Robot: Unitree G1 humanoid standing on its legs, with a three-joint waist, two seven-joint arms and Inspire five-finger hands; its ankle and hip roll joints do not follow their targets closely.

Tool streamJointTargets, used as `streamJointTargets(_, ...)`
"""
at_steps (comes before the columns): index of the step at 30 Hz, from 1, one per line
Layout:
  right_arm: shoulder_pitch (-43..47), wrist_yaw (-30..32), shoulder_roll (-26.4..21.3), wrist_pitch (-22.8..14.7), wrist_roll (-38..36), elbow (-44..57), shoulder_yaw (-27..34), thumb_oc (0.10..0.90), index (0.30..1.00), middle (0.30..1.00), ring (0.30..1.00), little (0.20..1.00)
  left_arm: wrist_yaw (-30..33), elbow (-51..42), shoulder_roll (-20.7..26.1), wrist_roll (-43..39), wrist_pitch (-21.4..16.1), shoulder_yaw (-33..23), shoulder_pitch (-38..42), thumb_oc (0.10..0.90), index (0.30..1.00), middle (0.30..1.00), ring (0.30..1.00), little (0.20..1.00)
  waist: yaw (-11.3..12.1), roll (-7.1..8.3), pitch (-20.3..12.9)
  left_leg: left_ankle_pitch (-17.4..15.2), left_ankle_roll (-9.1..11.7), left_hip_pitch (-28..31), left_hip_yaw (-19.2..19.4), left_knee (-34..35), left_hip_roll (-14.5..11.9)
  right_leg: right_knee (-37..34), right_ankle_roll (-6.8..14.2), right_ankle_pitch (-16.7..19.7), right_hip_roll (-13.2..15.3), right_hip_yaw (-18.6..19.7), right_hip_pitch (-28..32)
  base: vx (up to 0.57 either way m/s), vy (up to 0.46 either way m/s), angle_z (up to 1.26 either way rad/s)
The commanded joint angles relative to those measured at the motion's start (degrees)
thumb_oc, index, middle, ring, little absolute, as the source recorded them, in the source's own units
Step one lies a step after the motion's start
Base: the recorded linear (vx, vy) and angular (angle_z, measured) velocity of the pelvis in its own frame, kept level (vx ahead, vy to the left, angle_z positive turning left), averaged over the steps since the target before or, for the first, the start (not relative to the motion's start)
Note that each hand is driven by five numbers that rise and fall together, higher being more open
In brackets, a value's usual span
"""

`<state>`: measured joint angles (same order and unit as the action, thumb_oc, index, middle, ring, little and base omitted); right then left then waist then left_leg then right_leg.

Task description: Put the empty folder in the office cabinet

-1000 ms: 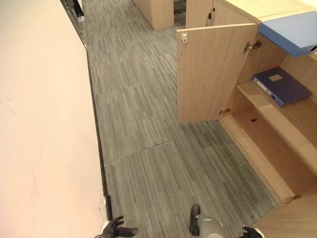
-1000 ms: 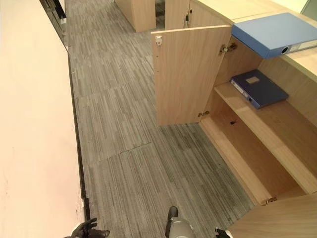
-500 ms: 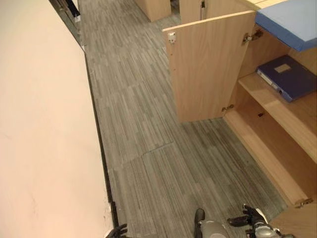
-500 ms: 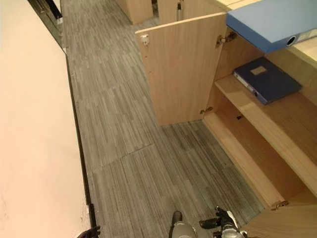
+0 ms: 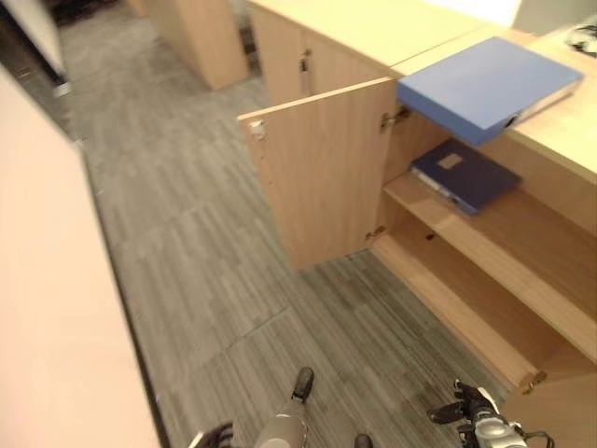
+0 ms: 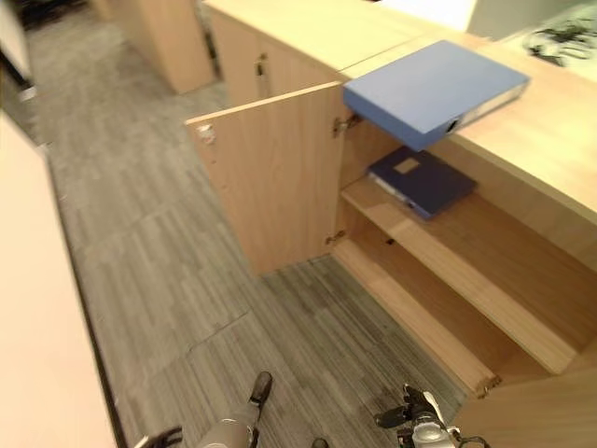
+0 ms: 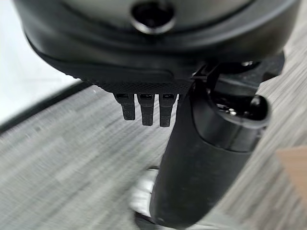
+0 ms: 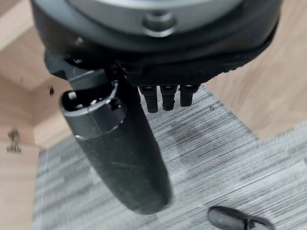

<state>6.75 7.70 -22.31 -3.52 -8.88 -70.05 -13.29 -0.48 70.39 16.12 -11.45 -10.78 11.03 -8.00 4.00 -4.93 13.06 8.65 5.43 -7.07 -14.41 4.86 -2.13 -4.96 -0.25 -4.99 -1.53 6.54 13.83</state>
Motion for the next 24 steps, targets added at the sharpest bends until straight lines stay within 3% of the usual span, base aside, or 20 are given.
streamJointTargets(1, 0.8, 0.8, 0.8, -1.2, 0.3, 2.0, 0.5, 0.8, 0.9, 0.9, 0.9, 0.9, 1.2, -0.9, 1.9, 4.1, -0.9, 1.8, -0.3, 0.8, 0.9, 0.9, 0.9, 0.9, 2.0, 3.01, -0.1, -1.9, -0.1, 2.1, 2.6, -1.8, -0.2, 2.5, 5.4, -1.3, 4.9, -5.3, -3.9, 0.21, 0.168, -0.48)
streamJointTargets(10, 0.1, 1.6, 4.8, -0.4, -2.0, 1.4, 0.8, 0.8, 0.9, 0.9, 0.9, 0.9, 3.9, -1.7, 0.3, 7.3, 0.1, 4.8, 3.1, 0.8, 0.9, 0.9, 0.9, 0.9, 0.6, 4.86, -0.9, -8.8, -5.3, 2.5, 7.6, -5.4, 2.9, 6.8, 8.0, -0.6, 7.6, -0.5, -8.7, 0.12, 0.151, -0.47)
streamJointTargets(13, -0.1, 2.8, 6.1, -0.6, -2.0, 1.8, 1.0, 0.8, 0.9, 0.9, 0.9, 0.9, 6.2, -1.8, 0.0, 7.1, 0.7, 4.6, 4.4, 0.8, 0.9, 0.9, 0.9, 0.9, 1.2, 4.87, 0.5, -11.1, -5.8, 3.7, 12.0, -5.3, 1.4, 17.3, 9.6, -0.6, 7.9, -12.9, -15.0, 0.02, 0.073, -0.71)
streamJointTargets(14, -0.1, 2.8, 6.1, -0.6, -2.0, 1.9, 1.0, 0.8, 0.9, 0.9, 0.9, 0.9, 6.2, -1.8, 0.0, 7.1, 0.7, 4.6, 4.4, 0.8, 0.9, 0.9, 0.9, 0.9, 1.1, 4.92, 0.6, -11.1, -5.8, 3.8, 12.0, -5.3, 1.5, 17.5, 9.6, -0.8, 8.0, -12.9, -15.0, 0.04, 0.091, -1.36)
streamJointTargets(15, -0.3, 3.6, 6.1, -0.9, -2.0, 2.0, 1.5, 0.8, 0.9, 0.9, 0.9, 0.9, 6.8, -1.6, 0.0, 7.0, 0.9, 4.1, 4.5, 0.8, 0.9, 0.9, 0.9, 0.9, 1.5, 4.62, 0.8, -11.8, -6.0, 5.4, 14.7, -5.1, 0.9, 21.7, 10.3, 0.3, 10.2, -22.9, -16.1, 0.03, 0.058, -1.09)
streamJointTargets(16, -0.3, 3.6, 6.1, -0.9, -2.0, 2.0, 1.5, 0.8, 0.9, 0.9, 0.9, 0.9, 6.8, -1.6, 0.0, 7.0, 0.8, 4.1, 4.5, 0.8, 0.9, 0.9, 0.9, 0.9, 1.5, 4.65, 0.9, -11.8, -6.0, 5.4, 14.7, -5.1, 1.0, 21.8, 10.4, 0.2, 10.3, -23.0, -16.1, 0.06, 0.109, -0.94)
streamJointTargets(18, -0.6, 4.6, 6.1, -1.1, -2.5, 2.1, 2.5, 0.8, 0.9, 0.9, 0.9, 0.9, 6.9, -0.4, 0.1, 7.9, 1.4, 3.4, 4.1, 0.8, 0.9, 0.9, 0.9, 0.9, 0.9, 4.25, 1.1, -12.7, -6.3, 8.5, 19.1, -3.9, 0.5, 21.9, 9.9, 1.8, 12.7, -29.3, -18.3, 0.1, 0.088, -0.85)
streamJointTargets(19, -0.6, 4.6, 6.1, -1.1, -2.5, 2.1, 2.5, 0.8, 0.9, 0.9, 0.9, 0.9, 6.9, -0.4, 0.1, 7.9, 1.4, 3.4, 4.1, 0.8, 0.9, 0.9, 0.9, 0.9, 0.9, 4.24, 1.1, -12.7, -6.3, 8.5, 19.1, -3.9, 0.5, 21.9, 9.9, 1.8, 12.7, -29.3, -18.2, 0.15, -0.026, -0.86)
streamJointTargets(20, -1.1, 5.4, 6.3, -1.3, -3.4, 1.7, 3.4, 0.8, 0.9, 0.9, 0.9, 0.9, 6.7, 0.4, -0.4, 9.1, 1.9, 3.1, 3.5, 0.8, 0.9, 0.9, 0.9, 0.9, 0.3, 4.58, 1.1, -13.3, -5.8, 9.8, 21.2, -3.4, 0.2, 15.2, 9.2, 4.1, 14.1, -31.3, -19.2, 0.13, -0.115, -0.96)
streamJointTargets(22, -1.4, 5.6, 6.4, -1.2, -3.8, 1.6, 3.9, 0.8, 0.9, 0.9, 0.9, 0.9, 6.8, 1.0, -0.7, 9.8, 1.9, 3.1, 3.4, 0.8, 0.9, 0.9, 0.9, 0.9, 0.0, 4.35, 1.5, -13.6, -5.5, 10.5, 22.3, -3.2, -0.4, 11.5, 9.5, 6.1, 14.7, -31.3, -20.0, 0.11, -0.109, -1.25)
streamJointTargets(24, -1.9, 5.6, 6.7, -0.6, -4.3, 0.9, 5.3, 0.8, 0.9, 0.9, 0.9, 0.9, 6.3, 2.4, -1.2, 11.5, 2.0, 2.7, 3.4, 0.8, 0.9, 0.9, 0.9, 0.9, -1.7, 3.73, 1.9, -14.4, -4.5, 12.2, 23.6, -2.7, -1.4, 4.4, 11.2, 10.0, 17.5, -29.2, -22.5, 0.15, -0.117, -1.0)
